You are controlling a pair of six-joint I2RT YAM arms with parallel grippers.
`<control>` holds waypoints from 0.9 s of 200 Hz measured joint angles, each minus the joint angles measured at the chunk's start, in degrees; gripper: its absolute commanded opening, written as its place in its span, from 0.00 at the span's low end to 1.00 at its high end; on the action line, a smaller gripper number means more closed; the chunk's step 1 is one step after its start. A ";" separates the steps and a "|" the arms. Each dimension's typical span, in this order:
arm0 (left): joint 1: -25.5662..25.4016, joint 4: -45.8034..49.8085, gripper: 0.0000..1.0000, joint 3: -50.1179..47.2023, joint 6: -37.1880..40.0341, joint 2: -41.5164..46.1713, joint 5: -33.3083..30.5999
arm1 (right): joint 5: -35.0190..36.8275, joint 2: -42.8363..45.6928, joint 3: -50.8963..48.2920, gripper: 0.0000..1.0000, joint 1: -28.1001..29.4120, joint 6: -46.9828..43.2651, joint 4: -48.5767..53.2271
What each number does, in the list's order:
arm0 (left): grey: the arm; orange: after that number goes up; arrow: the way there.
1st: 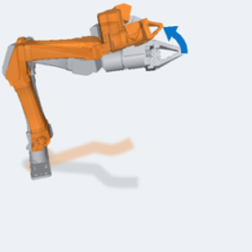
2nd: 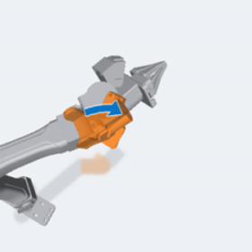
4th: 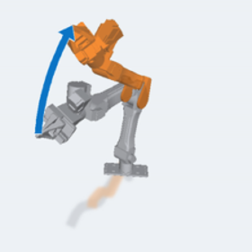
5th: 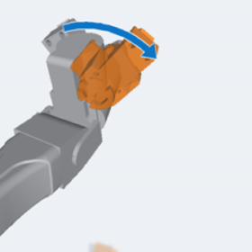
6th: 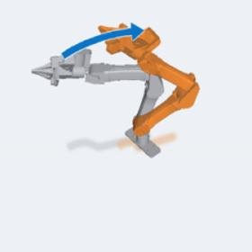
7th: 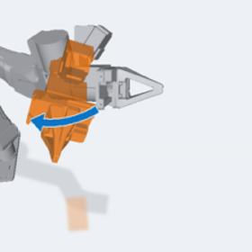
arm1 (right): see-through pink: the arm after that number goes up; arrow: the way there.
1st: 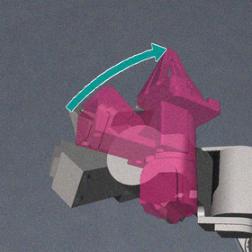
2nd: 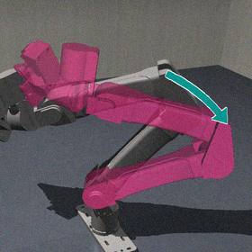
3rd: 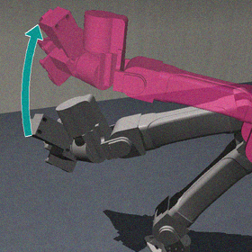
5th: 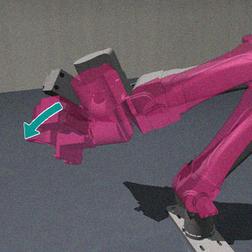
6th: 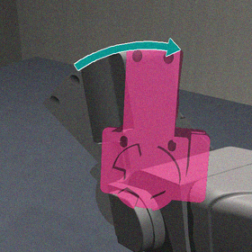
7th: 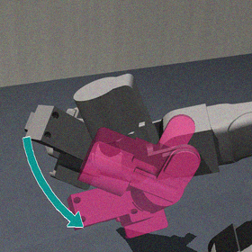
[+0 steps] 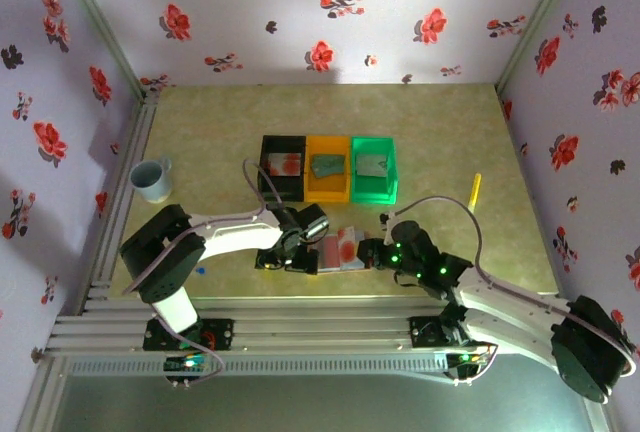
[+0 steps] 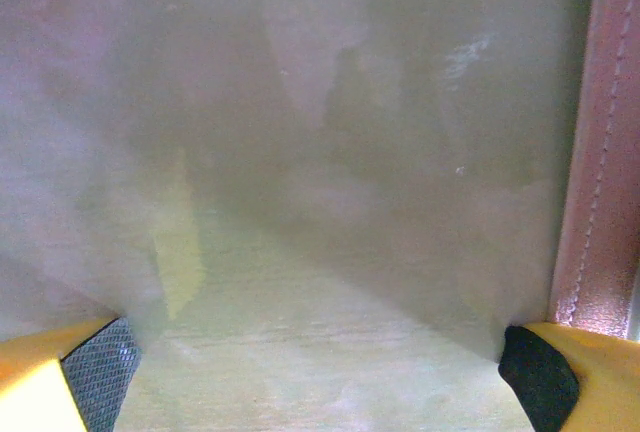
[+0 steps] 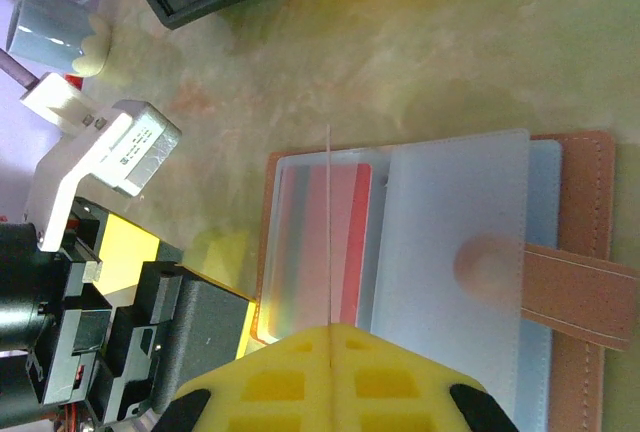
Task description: Take the credit cards out of the card holder
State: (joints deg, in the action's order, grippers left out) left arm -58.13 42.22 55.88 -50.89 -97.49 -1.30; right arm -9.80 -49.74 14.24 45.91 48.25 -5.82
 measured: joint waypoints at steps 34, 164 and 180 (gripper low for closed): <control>0.66 -0.70 1.00 -0.07 0.70 0.90 0.55 | -0.02 2.27 -0.39 0.00 -0.46 -0.28 1.51; 8.44 -9.22 1.00 -6.27 10.86 27.39 6.34 | -2.84 4.74 -1.22 0.00 -1.42 -0.31 0.90; 8.44 -12.50 1.00 -8.83 11.78 30.10 9.27 | -3.91 4.79 -1.25 0.00 -1.42 -0.28 -0.13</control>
State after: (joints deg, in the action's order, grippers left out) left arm -49.69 29.71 47.05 -39.11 -67.40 7.97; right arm -13.72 -44.95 12.99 44.49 47.97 -5.96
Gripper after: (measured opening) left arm 0.997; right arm 0.042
